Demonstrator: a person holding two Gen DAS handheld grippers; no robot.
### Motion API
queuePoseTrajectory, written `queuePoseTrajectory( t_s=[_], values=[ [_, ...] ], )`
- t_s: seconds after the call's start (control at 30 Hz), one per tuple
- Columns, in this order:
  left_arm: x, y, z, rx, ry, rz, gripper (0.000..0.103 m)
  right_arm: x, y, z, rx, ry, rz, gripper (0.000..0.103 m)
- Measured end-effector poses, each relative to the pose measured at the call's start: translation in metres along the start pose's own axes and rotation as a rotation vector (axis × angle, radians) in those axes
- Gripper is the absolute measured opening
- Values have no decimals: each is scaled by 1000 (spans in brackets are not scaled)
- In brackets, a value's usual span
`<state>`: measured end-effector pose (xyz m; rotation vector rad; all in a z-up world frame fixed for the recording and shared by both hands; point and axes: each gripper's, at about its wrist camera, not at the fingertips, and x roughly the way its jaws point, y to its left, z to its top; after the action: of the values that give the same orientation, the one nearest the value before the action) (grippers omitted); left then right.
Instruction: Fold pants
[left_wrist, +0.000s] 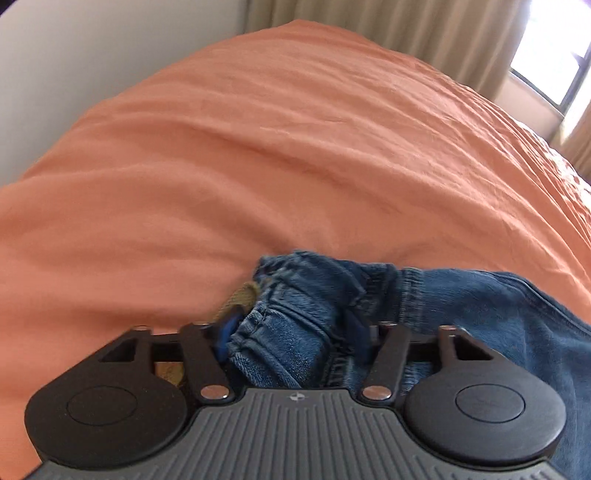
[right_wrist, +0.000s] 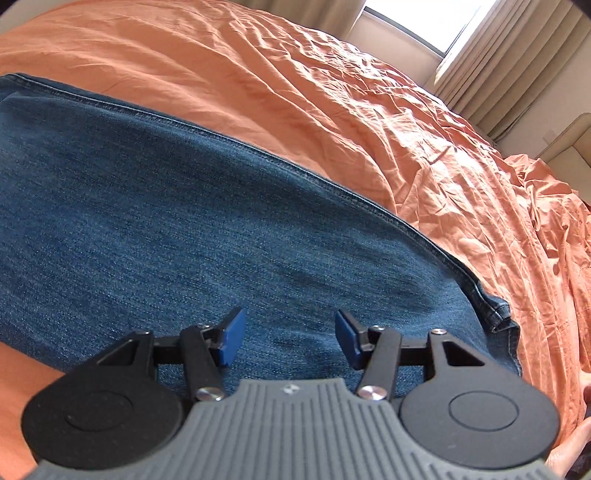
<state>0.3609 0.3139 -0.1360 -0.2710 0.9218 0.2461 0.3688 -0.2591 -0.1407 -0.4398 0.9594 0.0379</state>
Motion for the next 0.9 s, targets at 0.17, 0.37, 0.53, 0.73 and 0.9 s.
queuePoseTrajectory(
  t_s=[0.17, 0.37, 0.53, 0.73, 0.9],
  values=[
    [-46, -29, 3, 140, -220, 79, 17, -3, -16, -10, 44, -12, -16, 50],
    [-14, -45, -3, 279, -152, 245, 23, -15, -75, -29, 282, -35, 7, 49],
    [-33, -53, -5, 290, -231, 322, 68, -27, -135, -47, 486, -59, 59, 47],
    [-94, -60, -13, 238, -359, 261, 70, -25, -217, -78, 787, -106, 120, 37],
    [-115, -90, -37, 229, -247, 12, 69, -2, -267, -112, 1015, -103, 189, 33]
  ],
)
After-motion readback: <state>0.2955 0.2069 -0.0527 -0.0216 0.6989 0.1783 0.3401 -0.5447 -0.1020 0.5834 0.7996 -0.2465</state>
